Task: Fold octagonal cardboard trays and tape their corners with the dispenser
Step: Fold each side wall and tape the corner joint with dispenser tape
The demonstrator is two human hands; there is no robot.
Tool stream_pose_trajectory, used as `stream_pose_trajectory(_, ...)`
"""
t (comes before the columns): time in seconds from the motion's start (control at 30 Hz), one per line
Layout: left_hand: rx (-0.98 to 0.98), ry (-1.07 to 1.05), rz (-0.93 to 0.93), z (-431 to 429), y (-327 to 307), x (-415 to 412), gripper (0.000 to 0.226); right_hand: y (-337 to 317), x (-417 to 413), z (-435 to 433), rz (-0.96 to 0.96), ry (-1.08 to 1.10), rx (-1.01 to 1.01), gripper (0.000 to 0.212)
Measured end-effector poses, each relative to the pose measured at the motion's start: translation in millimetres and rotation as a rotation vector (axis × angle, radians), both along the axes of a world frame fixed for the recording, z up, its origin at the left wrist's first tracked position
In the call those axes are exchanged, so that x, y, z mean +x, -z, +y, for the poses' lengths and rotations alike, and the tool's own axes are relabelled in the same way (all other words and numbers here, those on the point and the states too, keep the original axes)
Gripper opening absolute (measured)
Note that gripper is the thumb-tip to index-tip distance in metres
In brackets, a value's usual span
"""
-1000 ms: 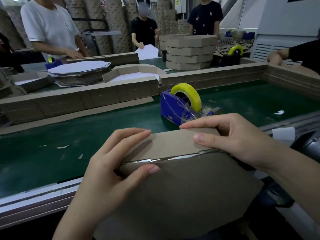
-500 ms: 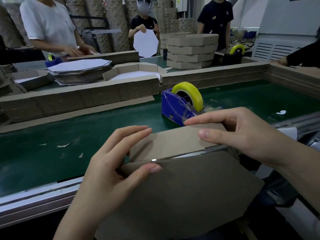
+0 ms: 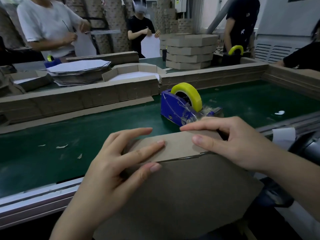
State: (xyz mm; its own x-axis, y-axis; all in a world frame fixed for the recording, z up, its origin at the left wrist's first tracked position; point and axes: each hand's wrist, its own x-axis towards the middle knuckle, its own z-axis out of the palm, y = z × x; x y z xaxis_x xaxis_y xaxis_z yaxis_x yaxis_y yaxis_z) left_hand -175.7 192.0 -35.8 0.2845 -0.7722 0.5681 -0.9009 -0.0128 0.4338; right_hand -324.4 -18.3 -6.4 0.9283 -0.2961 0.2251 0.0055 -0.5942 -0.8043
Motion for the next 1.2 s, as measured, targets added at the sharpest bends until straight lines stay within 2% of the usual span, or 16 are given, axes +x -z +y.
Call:
stream_pose_trajectory(0.17, 0.114, 0.016, -0.260, -10, -18, -5, 0.038, 4, 0, 2, 0.011, -0.005, -0.037, 0.050)
stream_pose_trajectory(0.23, 0.161, 0.029, -0.296, -15, -22, -9, 0.038, 6, 1, 2, 0.011, -0.020, -0.039, 0.046)
stream_pose_trajectory(0.37, 0.161, 0.040, -0.204, -17, -21, -11, 0.036, 10, 4, -4, 0.000, -0.030, -0.047, 0.035)
stream_pose_trajectory(0.5, 0.121, 0.038, -0.144, -19, -19, -13, 0.036, 11, 6, -7, 0.013, -0.055, 0.009, 0.033)
stream_pose_trajectory(0.7, 0.171, 0.099, -0.213, -16, -19, -7, 0.039, 16, 4, -8, -0.041, -0.076, -0.018, 0.033)
stream_pose_trajectory(0.93, 0.157, 0.108, -0.135, -17, -18, -5, 0.038, 21, 8, -15, -0.058, -0.083, -0.044, 0.031)
stream_pose_trajectory(1.0, 0.147, 0.116, -0.123, -18, -17, -6, 0.038, 20, 13, -28, -0.113, -0.009, -0.020, 0.027)
stream_pose_trajectory(1.07, 0.130, 0.119, -0.099, -19, -16, -7, 0.038, 19, 24, -54, -0.213, 0.260, -0.026, 0.022)
stream_pose_trajectory(1.1, 0.121, 0.119, -0.088, -19, -16, -8, 0.038, 18, 30, -70, -0.200, 0.435, -0.075, 0.021)
stream_pose_trajectory(1.13, 0.112, 0.119, -0.081, -20, -16, -9, 0.037, 17, 36, -84, -0.111, 0.572, -0.127, 0.022)
stream_pose_trajectory(1.2, 0.102, 0.119, -0.074, -21, -15, -11, 0.037, 17, 45, -107, 0.140, 0.625, -0.124, 0.025)
